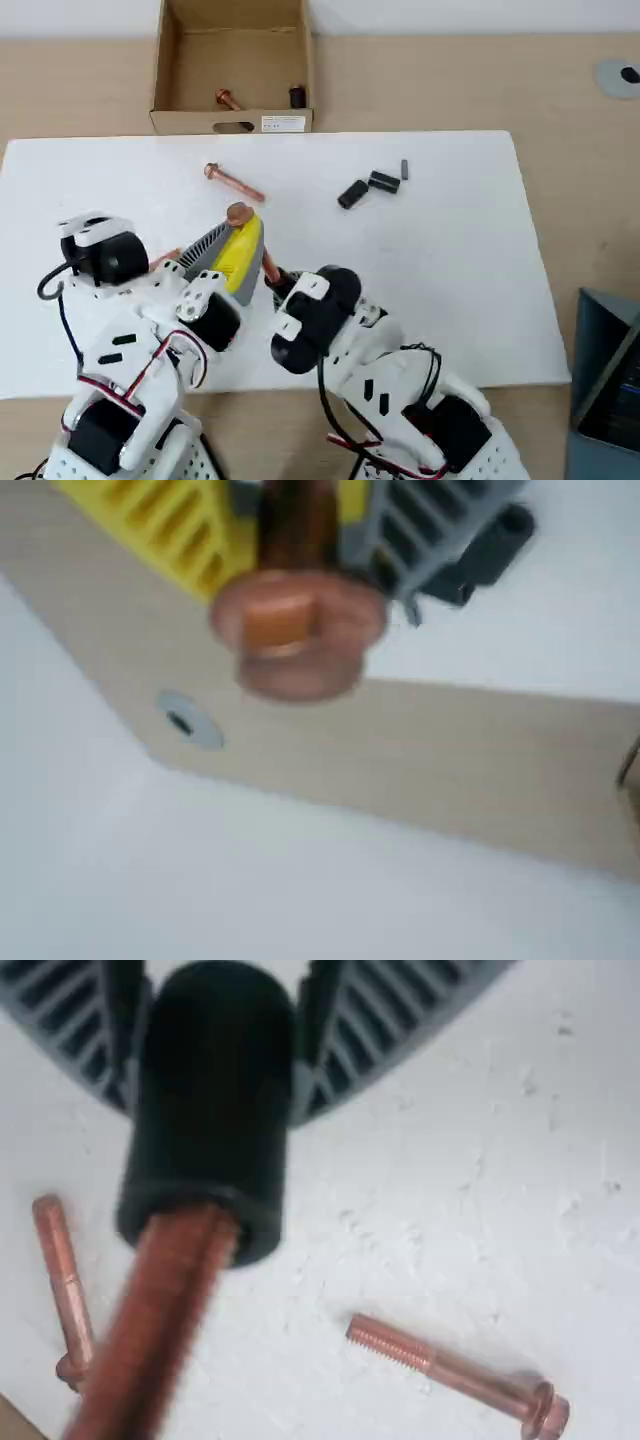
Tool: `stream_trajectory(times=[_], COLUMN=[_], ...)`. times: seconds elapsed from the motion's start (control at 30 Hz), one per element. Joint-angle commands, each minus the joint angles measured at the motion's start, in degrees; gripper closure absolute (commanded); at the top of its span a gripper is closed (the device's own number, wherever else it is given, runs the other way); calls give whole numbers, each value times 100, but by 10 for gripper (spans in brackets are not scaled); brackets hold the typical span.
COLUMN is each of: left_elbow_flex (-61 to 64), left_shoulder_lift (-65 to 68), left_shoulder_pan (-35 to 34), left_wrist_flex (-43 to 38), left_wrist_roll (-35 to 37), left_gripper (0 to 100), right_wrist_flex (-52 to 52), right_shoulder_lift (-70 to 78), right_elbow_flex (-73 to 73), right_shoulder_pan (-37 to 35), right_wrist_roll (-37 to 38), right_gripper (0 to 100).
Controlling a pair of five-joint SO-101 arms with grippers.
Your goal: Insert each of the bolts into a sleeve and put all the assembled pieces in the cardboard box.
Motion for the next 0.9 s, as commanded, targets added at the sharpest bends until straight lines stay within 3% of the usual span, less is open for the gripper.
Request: stream_trajectory(times=[0.0, 0.2, 0.47, 0.6, 0.73, 0.87], left_elbow_flex=[-18, -88, -615, -668, -607, -440], left_shoulder_lift=[-40, -40, -40, -40, -40, -40], left_shoulder_pan=[-9, 53, 79, 510, 1081, 1187], left_wrist_flex=[-220, 308, 1881, 2453, 2681, 2681], left_wrist_roll=[-9, 0, 0, 9, 9, -26], left_gripper=[998, 998, 998, 998, 998, 994], right_wrist_flex=[-176, -176, -176, -176, -185, -185], right_shoulder_lift=[-567, -567, -567, -567, -567, -567], right_elbow_flex=[-374, -418, -435, -435, -444, -532], right_shoulder_pan=[-66, -66, -57, -57, -57, -57], right_wrist_roll=[26, 26, 26, 26, 26, 26], right_gripper=[989, 989, 989, 989, 989, 989])
